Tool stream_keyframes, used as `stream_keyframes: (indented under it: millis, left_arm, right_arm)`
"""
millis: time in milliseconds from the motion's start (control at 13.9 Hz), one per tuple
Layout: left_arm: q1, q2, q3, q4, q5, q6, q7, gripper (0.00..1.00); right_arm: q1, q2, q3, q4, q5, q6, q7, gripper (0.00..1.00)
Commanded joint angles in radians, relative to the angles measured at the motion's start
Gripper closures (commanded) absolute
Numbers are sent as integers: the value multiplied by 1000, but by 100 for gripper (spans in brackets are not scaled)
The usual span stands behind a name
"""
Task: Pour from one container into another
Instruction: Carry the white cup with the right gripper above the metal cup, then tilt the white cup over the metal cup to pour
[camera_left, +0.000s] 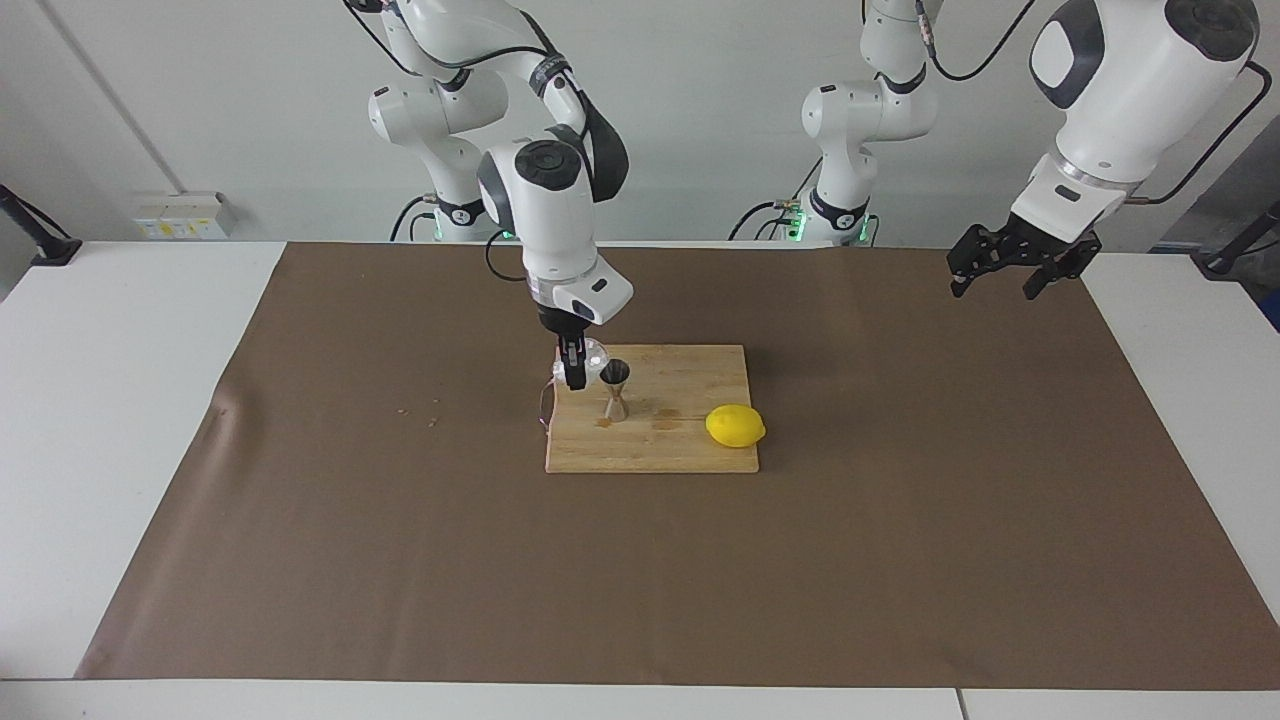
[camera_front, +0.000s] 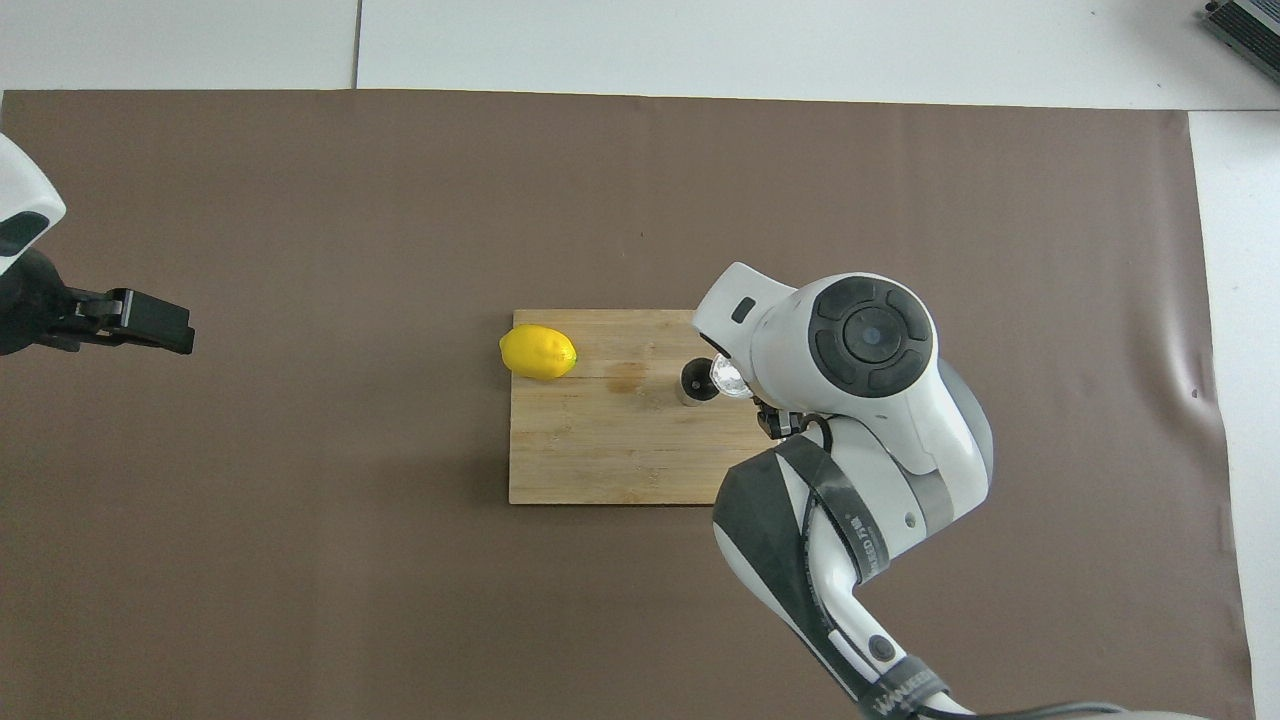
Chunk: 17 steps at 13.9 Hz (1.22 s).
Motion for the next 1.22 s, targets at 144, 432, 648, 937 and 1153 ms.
stream_keyframes:
  millis: [144, 432, 648, 937, 1153]
  left_arm:
    - [7, -18, -3, -9, -6, -14, 1, 0]
    - [7, -18, -3, -9, -6, -12, 1, 0]
    - [7, -18, -3, -9, -6, -12, 1, 0]
    - [7, -18, -3, -11, -6, -12, 1, 0]
    - [7, -16, -3, -9, -6, -12, 1, 0]
  right_arm:
    - [29, 10, 6, 26, -158, -16, 38, 92]
    - [29, 7, 50, 29, -292, -10, 38, 92]
    - [31, 4, 63, 28, -359, -10, 37, 92]
    - [31, 1, 83, 31, -453, -16, 32, 92]
    - [38, -8, 100, 23, -522, -26, 31, 92]
